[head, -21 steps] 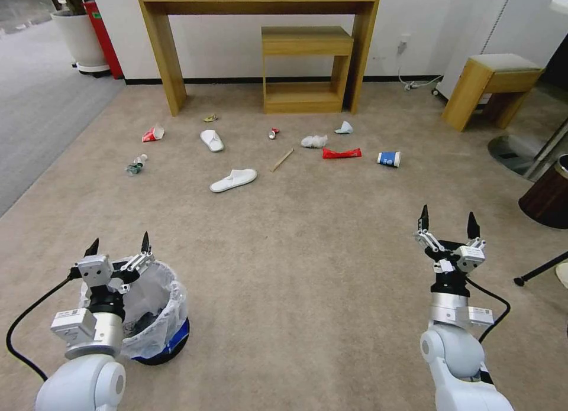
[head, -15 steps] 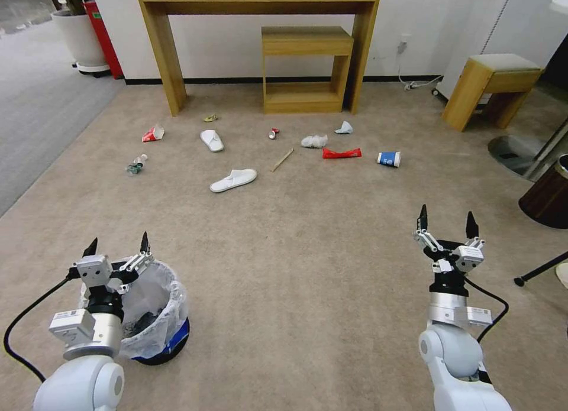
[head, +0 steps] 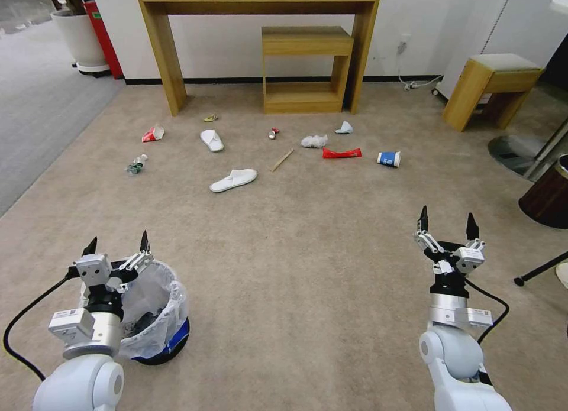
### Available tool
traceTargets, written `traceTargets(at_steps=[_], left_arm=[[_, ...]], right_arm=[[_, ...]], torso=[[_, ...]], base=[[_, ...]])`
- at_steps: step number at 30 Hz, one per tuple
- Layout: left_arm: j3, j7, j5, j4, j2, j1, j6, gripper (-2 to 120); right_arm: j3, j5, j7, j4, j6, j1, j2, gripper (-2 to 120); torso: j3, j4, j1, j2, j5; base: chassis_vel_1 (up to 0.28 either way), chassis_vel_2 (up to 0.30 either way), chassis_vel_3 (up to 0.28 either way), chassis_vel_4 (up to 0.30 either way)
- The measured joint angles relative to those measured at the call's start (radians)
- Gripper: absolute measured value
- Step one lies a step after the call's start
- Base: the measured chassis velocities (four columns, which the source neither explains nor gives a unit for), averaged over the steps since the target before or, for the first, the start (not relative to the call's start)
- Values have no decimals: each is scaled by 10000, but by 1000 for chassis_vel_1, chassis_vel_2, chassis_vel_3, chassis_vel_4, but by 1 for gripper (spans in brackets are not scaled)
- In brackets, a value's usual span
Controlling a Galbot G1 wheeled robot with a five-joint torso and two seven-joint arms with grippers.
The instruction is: Pick up the trash bin and place the garbage on the floor into it.
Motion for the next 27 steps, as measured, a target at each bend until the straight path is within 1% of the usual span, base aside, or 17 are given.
traceTargets(at_steps=[6,14,17,27], left_arm=[[-19,-65,-108,-141,31,119,36,100],[38,-18,-94,-139,-36,139,15,100],[65,11,-41,-119,-81,146,-23,100],[38,65,-7,-96,-121,212,-112,100]], right_arm=[[15,-74,60,-96,62,43,22,100],[88,-288,194,-155,152,140,80,100],[151,-413,274,-246,343,214,97,100],[192,-719,236,-387,512,279,113,99]], torso=[[0,0,0,0,1],[0,0,0,0,-1],[0,0,0,0,0],[0,0,0,0,0]], base=[[0,0,0,0],[0,0,0,0],[0,0,0,0],[0,0,0,0]])
